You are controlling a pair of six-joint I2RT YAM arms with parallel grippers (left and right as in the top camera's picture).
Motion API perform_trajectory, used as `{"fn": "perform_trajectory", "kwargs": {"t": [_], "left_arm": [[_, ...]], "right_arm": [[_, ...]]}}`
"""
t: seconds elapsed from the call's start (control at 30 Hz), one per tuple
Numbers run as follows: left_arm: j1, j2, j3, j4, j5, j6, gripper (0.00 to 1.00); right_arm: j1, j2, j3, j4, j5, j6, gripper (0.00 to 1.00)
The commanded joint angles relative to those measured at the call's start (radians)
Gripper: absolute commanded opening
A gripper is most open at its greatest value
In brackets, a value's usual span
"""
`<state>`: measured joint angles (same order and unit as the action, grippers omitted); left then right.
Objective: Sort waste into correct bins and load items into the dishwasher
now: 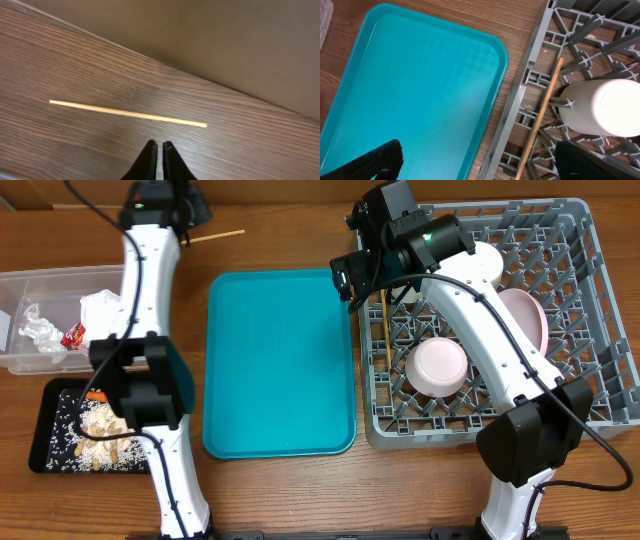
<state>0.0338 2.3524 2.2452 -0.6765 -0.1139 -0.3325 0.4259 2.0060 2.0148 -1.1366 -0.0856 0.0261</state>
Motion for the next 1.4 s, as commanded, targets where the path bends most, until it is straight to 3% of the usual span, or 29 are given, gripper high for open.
{"fn": "perform_trajectory", "kwargs": {"t": [0.0, 0.2, 0.53, 1.37], "left_arm": [[0.016, 0.066, 0.015, 0.029, -0.124, 0.061, 0.05], [0.020, 0.158, 0.015, 0.094, -0.139, 0.138, 0.09], [0.060, 0.227, 0.015, 0.174, -0.182, 0.138, 0.14], [0.136, 0.312, 0.015, 0.282, -0.144, 0.180, 0.14]], "right_arm": [[-0.002, -0.005, 0.000, 0.006, 0.006, 0.003, 1.00], [-0.002, -0.005, 0.000, 0.006, 0.006, 0.003, 1.00], [-0.002, -0.005, 0.000, 0.006, 0.006, 0.003, 1.00], [-0.002, -0.005, 0.000, 0.006, 0.006, 0.003, 1.00]]}}
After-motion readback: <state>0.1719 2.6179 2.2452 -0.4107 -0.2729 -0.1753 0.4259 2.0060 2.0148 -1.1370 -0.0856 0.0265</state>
